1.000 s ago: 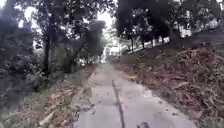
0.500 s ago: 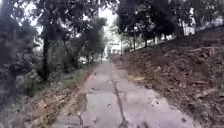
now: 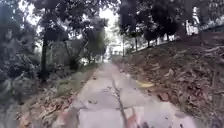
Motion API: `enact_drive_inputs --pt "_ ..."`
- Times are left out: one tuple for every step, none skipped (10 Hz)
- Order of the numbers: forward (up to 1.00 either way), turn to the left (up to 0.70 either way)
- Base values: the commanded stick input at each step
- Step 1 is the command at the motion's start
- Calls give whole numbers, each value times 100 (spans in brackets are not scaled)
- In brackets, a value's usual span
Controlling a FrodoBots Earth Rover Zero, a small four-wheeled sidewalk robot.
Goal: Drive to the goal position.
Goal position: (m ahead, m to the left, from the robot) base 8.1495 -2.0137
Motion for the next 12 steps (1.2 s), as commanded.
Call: enact_drive_inputs --pt "100 0" --pt "100 0" --pt "100 0" --pt "100 0" --pt "100 -1" --pt "100 -34" --pt "100 -1" --pt "100 -40" --pt "100 -40" --pt "100 -40" --pt "100 -25" --pt "100 0"
